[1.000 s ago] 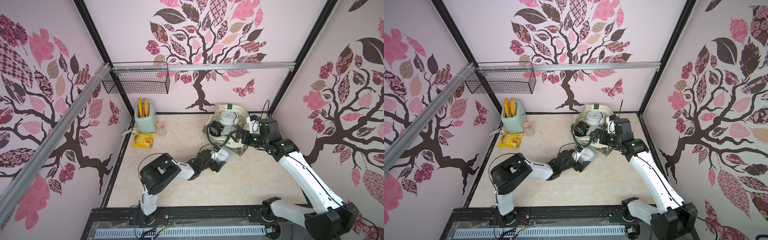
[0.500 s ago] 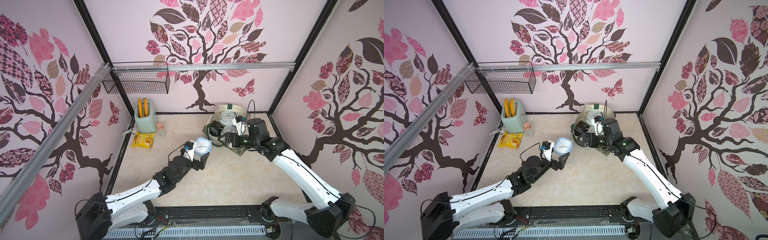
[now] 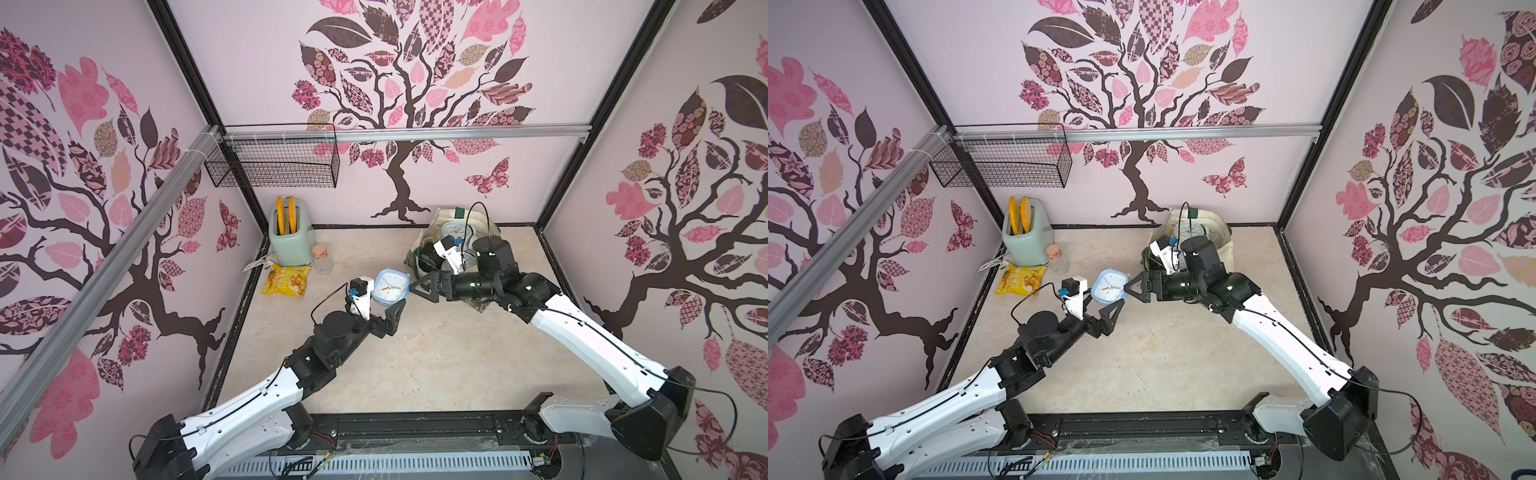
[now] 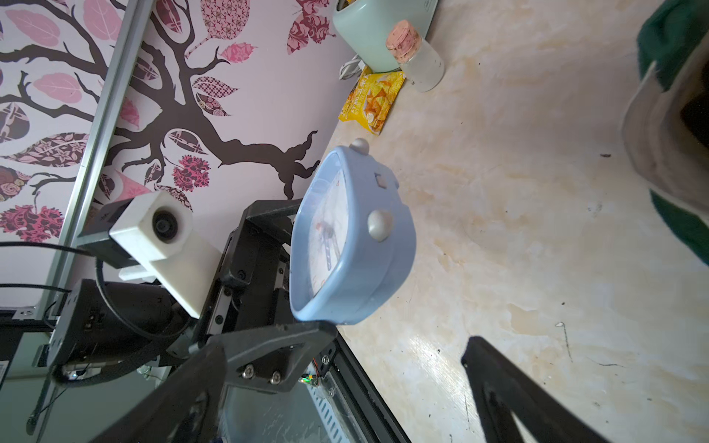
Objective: Put the alarm clock into the canvas bag
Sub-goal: Pick up the alarm from the center of the board.
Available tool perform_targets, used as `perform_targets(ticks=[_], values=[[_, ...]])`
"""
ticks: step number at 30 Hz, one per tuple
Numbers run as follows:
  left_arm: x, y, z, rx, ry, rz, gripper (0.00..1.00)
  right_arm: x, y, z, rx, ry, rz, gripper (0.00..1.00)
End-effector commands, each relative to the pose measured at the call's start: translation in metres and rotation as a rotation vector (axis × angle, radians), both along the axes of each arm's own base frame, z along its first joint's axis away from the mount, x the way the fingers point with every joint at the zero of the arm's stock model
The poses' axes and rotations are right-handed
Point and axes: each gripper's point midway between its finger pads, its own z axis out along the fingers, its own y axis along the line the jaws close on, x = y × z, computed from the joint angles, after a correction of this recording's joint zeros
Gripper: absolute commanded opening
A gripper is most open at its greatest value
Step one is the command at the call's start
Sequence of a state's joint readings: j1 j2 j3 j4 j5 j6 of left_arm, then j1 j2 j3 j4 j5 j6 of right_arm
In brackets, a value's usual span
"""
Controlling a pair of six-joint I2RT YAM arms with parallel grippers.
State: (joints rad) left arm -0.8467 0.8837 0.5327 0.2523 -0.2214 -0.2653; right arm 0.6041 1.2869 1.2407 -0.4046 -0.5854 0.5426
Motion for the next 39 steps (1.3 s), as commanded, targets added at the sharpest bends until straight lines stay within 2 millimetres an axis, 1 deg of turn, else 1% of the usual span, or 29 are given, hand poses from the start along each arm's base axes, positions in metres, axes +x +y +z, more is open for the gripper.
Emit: perform_targets(ticks=[1, 3, 5, 9, 11, 13, 17, 20, 23, 27, 29, 31, 39], values=[[-0.004, 0.002, 0.006, -0.033, -0.022, -0.014, 0.80, 0.008, 0.013, 0.009, 0.045, 0.023, 0.003, 1.00], [-0.005, 0.002, 0.008, -0.041, -0.025, -0.015, 0.81, 0.011, 0.017, 0.004, 0.051, 0.046, 0.000, 1.00], [-0.007, 0.003, 0.011, -0.048, -0.031, -0.019, 0.81, 0.009, 0.024, 0.002, 0.072, 0.068, 0.023, 0.98], [-0.008, 0.003, 0.011, -0.053, -0.030, -0.021, 0.81, 0.004, 0.036, 0.005, 0.106, 0.079, 0.056, 0.93], [-0.008, 0.003, 0.010, -0.053, -0.031, -0.021, 0.81, 0.000, 0.040, 0.009, 0.130, 0.084, 0.077, 0.90], [-0.007, 0.003, 0.011, -0.056, -0.030, -0.023, 0.81, -0.002, 0.044, 0.007, 0.142, 0.101, 0.090, 0.86], [-0.006, 0.001, 0.008, -0.053, -0.027, -0.025, 0.81, -0.003, 0.044, 0.009, 0.152, 0.100, 0.092, 0.74], [-0.006, 0.000, 0.008, -0.054, -0.028, -0.026, 0.82, -0.005, 0.045, 0.008, 0.158, 0.107, 0.099, 0.68], [-0.005, 0.000, 0.006, -0.055, -0.024, -0.025, 0.82, -0.002, 0.044, 0.004, 0.142, 0.102, 0.084, 0.67], [-0.007, -0.003, 0.010, -0.073, -0.029, -0.042, 0.82, 0.000, 0.046, 0.001, 0.140, 0.105, 0.083, 0.65], [-0.007, -0.003, 0.009, -0.071, -0.026, -0.045, 0.82, 0.003, 0.046, -0.002, 0.129, 0.100, 0.071, 0.63], [-0.007, -0.003, 0.008, -0.077, -0.023, -0.044, 0.82, 0.005, 0.046, -0.003, 0.125, 0.093, 0.063, 0.63], [-0.007, -0.002, 0.006, -0.078, -0.013, -0.038, 0.83, 0.006, 0.045, -0.004, 0.126, 0.084, 0.050, 0.53]])
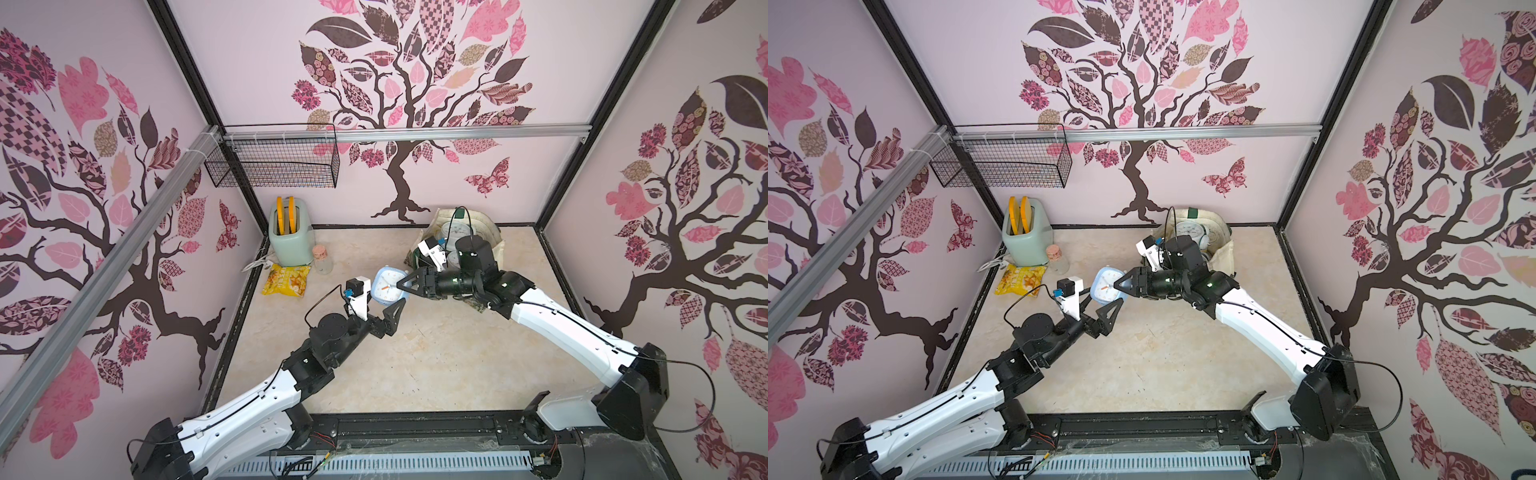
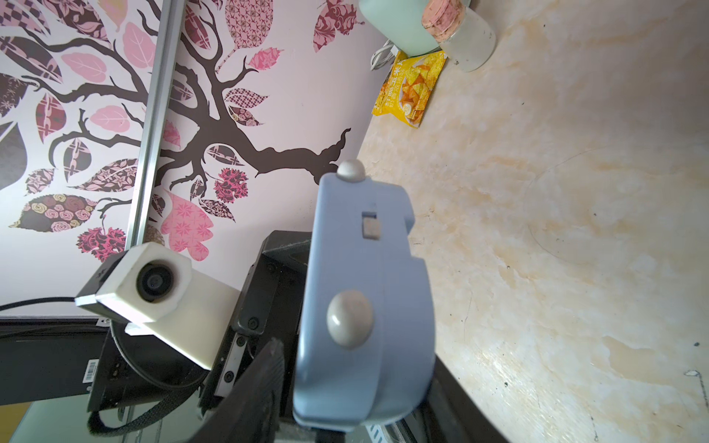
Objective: Put the alarm clock into the canvas bag
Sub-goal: Pick up the alarm from the center of the board, then place the alarm at the canvas bag.
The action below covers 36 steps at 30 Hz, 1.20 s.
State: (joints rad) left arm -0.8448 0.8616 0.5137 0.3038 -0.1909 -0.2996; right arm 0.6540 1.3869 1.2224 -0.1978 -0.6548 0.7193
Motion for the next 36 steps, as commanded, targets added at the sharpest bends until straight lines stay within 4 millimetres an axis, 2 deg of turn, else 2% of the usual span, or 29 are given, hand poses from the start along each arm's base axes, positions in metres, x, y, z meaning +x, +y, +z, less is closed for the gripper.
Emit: perform_targets(ticks=[1, 4, 6, 9, 11, 14, 17, 20, 24, 27, 30, 36], values=[[-0.002, -0.001, -0.005, -0.005, 0.003, -0.013, 0.84, 0.002, 0.004, 0.000, 0.004, -0.025, 0.002, 0.51], [-0.001, -0.001, -0.003, 0.002, 0.002, -0.010, 0.90, 0.005, 0.003, -0.002, -0.010, -0.037, -0.009, 0.43], [-0.002, 0.000, 0.002, -0.001, -0.005, -0.005, 0.98, 0.013, -0.002, -0.003, -0.046, -0.062, -0.044, 0.37], [-0.001, 0.008, 0.012, 0.019, -0.008, 0.022, 0.98, 0.034, -0.020, 0.008, -0.072, -0.101, -0.119, 0.31], [-0.001, 0.018, 0.019, 0.020, -0.009, 0.064, 0.98, 0.057, -0.045, 0.021, -0.073, -0.134, -0.209, 0.28], [-0.001, 0.041, 0.013, 0.044, 0.018, 0.151, 0.98, 0.099, -0.105, 0.027, -0.143, -0.171, -0.416, 0.25], [-0.002, 0.057, 0.005, 0.070, 0.051, 0.197, 0.98, 0.133, -0.157, 0.015, -0.209, -0.136, -0.568, 0.25], [-0.004, 0.064, -0.001, 0.080, 0.069, 0.210, 0.98, 0.156, -0.183, -0.007, -0.308, -0.102, -0.645, 0.24], [-0.003, 0.061, -0.002, 0.091, 0.087, 0.198, 0.98, 0.177, -0.186, -0.029, -0.406, -0.076, -0.643, 0.24], [0.001, 0.051, -0.002, 0.112, 0.113, 0.174, 0.98, 0.186, -0.186, -0.042, -0.471, -0.060, -0.630, 0.23], [0.007, 0.041, -0.001, 0.140, 0.144, 0.152, 0.98, 0.189, -0.196, -0.052, -0.565, -0.069, -0.654, 0.24], [0.019, 0.022, 0.002, 0.139, 0.176, 0.125, 0.98, 0.185, -0.198, -0.066, -0.634, -0.032, -0.614, 0.26]])
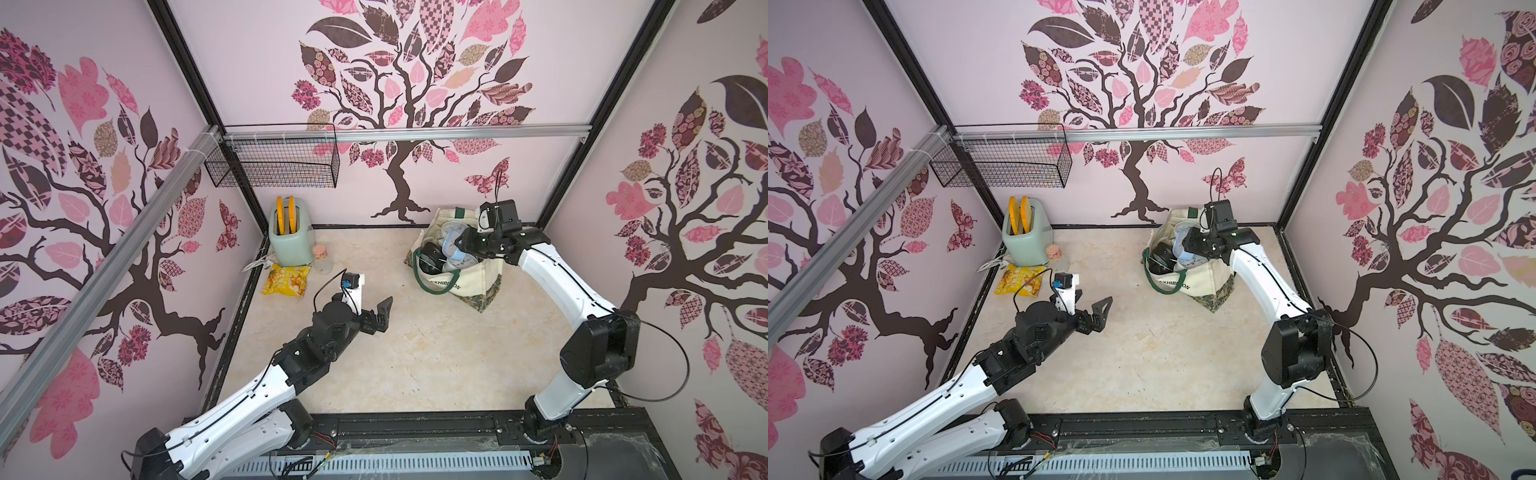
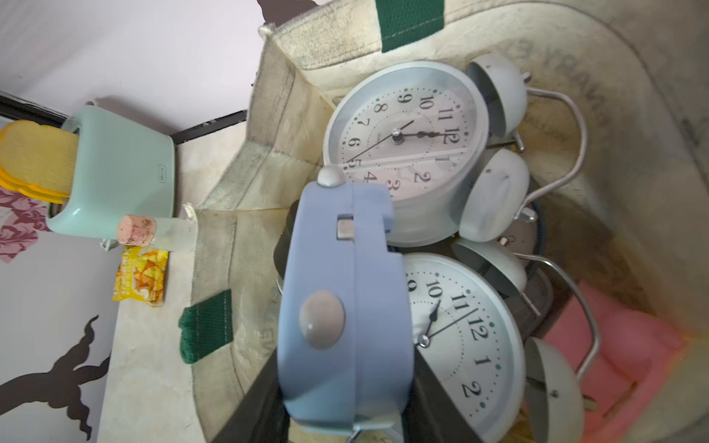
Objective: Put the alarm clock into the canvas bag
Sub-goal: Place the alarm at the canvas bag.
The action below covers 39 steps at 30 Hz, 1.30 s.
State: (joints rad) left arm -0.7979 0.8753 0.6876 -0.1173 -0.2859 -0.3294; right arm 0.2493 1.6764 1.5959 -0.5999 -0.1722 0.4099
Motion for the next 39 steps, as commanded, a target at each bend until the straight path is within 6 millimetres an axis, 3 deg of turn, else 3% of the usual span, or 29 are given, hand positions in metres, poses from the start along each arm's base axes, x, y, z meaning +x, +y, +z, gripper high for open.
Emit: perform_targets(ticks=[1, 4, 11, 19, 29, 34, 39], values=[[0.006, -0.012, 0.021, -0.036, 0.001, -0.021, 0.98, -0.004, -0.009, -0.011, -0.073, 0.049, -0.002, 0.27], [0.015, -0.022, 0.021, -0.022, 0.029, -0.029, 0.98, -0.010, -0.006, -0.006, -0.056, 0.025, 0.012, 0.30], [0.025, -0.044, 0.014, -0.007, 0.071, -0.075, 0.98, -0.024, 0.004, -0.022, -0.039, 0.111, 0.090, 0.31], [0.034, -0.055, 0.005, 0.025, 0.100, -0.087, 0.98, -0.040, 0.007, -0.008, -0.005, 0.100, 0.121, 0.30], [0.039, -0.068, -0.008, 0.029, 0.142, -0.113, 0.98, -0.039, 0.014, 0.015, 0.043, 0.001, 0.149, 0.32], [0.039, -0.067, -0.010, 0.040, 0.142, -0.112, 0.98, -0.041, 0.018, 0.007, 0.050, 0.035, 0.168, 0.35], [0.041, -0.070, -0.015, 0.040, 0.152, -0.114, 0.98, -0.029, 0.008, -0.030, -0.042, 0.126, 0.135, 0.38]])
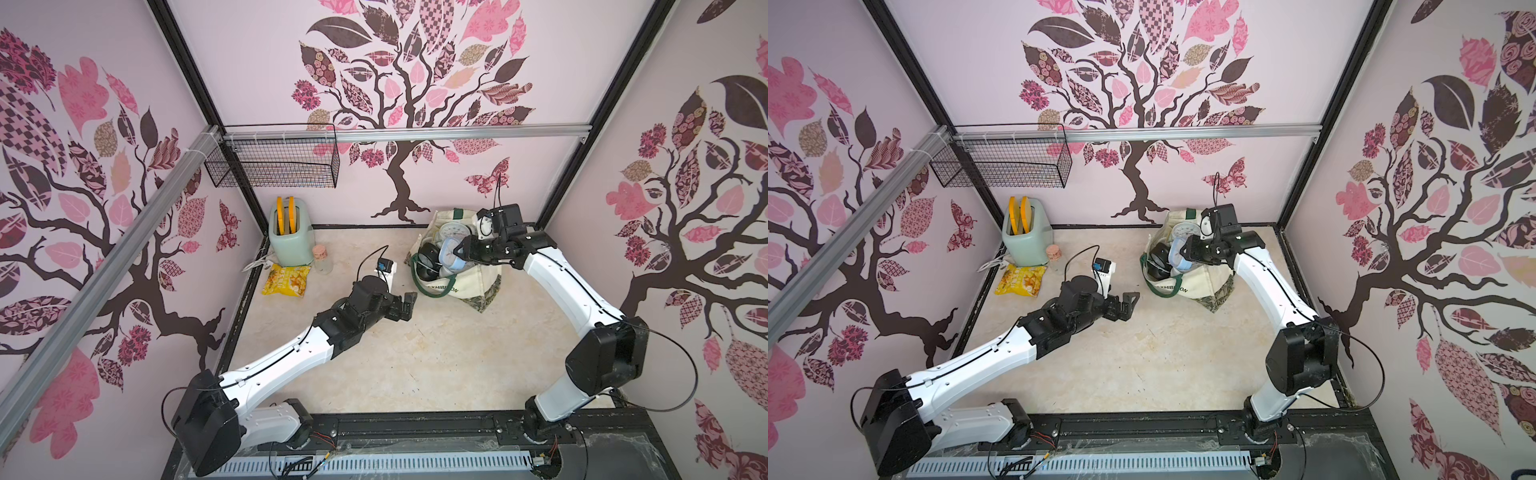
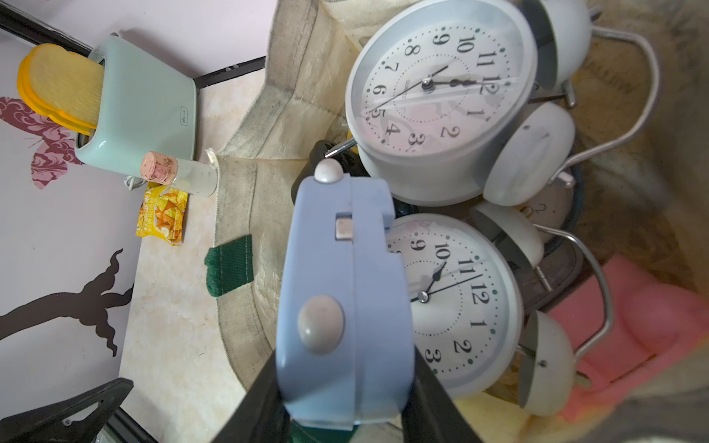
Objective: Put the alarm clock into the canvas bag
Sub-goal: Place the alarm at the canvas bag, then move the canvas bag to the center of the board.
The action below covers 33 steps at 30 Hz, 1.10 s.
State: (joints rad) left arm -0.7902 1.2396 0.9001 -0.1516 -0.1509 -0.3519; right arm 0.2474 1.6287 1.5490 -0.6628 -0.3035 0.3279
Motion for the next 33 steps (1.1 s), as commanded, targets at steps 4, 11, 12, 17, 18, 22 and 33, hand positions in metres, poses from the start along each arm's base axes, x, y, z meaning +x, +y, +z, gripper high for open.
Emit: perform_targets(ticks=[4, 11, 12, 17, 18, 22, 33], values=[[0.011, -0.012, 0.021, -0.042, -0.016, -0.002, 0.98, 0.011, -0.007, -0.025, -0.091, 0.061, -0.020, 0.58], [0.036, -0.022, 0.007, -0.032, 0.092, 0.057, 0.98, 0.025, -0.018, 0.002, -0.122, -0.006, -0.091, 0.80], [0.038, -0.027, 0.006, -0.037, 0.101, 0.048, 0.98, 0.026, -0.019, 0.007, -0.122, -0.023, -0.100, 0.81], [0.054, -0.042, -0.004, -0.038, 0.135, 0.057, 0.98, 0.035, -0.045, 0.042, -0.199, -0.139, -0.215, 0.93], [0.057, -0.045, -0.006, -0.033, 0.142, 0.059, 0.98, 0.037, -0.049, 0.045, -0.216, -0.145, -0.231, 0.96], [0.076, -0.047, -0.008, -0.030, 0.164, 0.119, 0.98, 0.055, -0.075, 0.046, -0.242, -0.136, -0.315, 0.99], [0.105, -0.041, -0.029, -0.024, 0.272, 0.299, 0.95, 0.113, -0.139, 0.021, -0.341, -0.082, -0.446, 1.00]])
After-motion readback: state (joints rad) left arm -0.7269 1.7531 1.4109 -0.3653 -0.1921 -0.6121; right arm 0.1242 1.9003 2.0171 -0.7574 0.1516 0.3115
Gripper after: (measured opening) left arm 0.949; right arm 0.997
